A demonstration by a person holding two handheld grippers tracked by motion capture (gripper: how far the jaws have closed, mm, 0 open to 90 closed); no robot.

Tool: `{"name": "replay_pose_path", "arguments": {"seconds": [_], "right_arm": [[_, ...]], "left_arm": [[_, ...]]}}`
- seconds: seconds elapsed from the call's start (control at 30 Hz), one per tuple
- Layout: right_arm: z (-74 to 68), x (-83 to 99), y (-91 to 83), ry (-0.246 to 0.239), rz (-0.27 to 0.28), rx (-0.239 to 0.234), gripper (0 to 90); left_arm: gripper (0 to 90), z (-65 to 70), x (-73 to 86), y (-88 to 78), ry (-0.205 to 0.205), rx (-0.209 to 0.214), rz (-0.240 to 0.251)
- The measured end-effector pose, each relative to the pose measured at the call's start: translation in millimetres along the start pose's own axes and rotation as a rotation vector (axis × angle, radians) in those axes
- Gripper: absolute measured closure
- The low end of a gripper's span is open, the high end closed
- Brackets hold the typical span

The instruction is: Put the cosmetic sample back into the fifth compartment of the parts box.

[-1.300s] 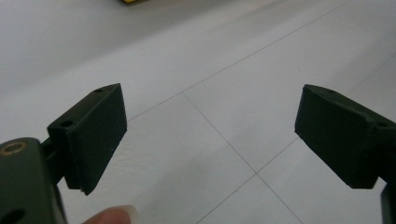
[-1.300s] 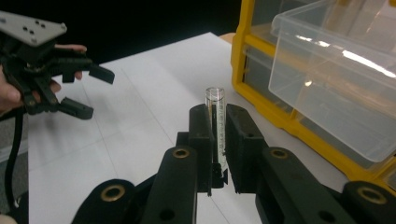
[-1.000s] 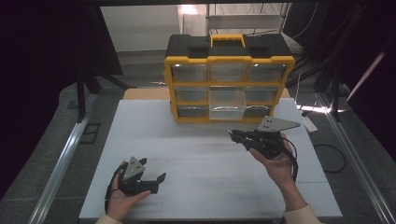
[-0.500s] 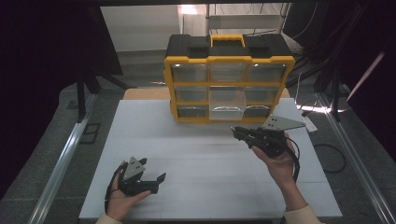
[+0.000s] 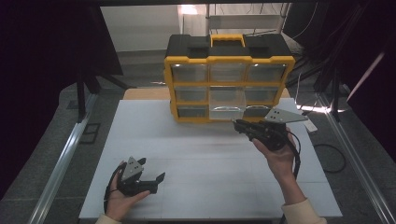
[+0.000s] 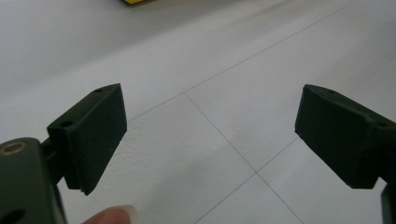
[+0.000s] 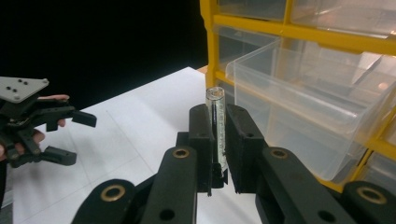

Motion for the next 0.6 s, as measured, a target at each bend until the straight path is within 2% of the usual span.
{"name": "replay_pose_path", "arguments": {"seconds": [0.17,0.3,0.6], "right_arm": [[4.6,-9.4,2.2,0.012,0.012,0.010,81.3],[9.6,-15.3,7.1,0.012,-0.008,0.033,81.3],[16.0,-24.6,15.5,0.022,-0.016,0.043,81.3]], "left_arm": [[9.5,0.4,-0.3,-0.2,-0.003,0.003,0.005],[9.5,0.0,-0.4,0.1,-0.001,0.004,0.002],[9.5,-0.5,-0.1,-0.4,-0.004,0.003,0.002]]}}
Point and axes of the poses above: each handheld gripper's, and its own axes: y roughly forward along the jaws, x roughly out of its underside, z roughly to its right, the point moved 2 cm from there along y, roughly forward along the jaws, and after that the axes turned 1 degree about z, right-handed, at the moved point
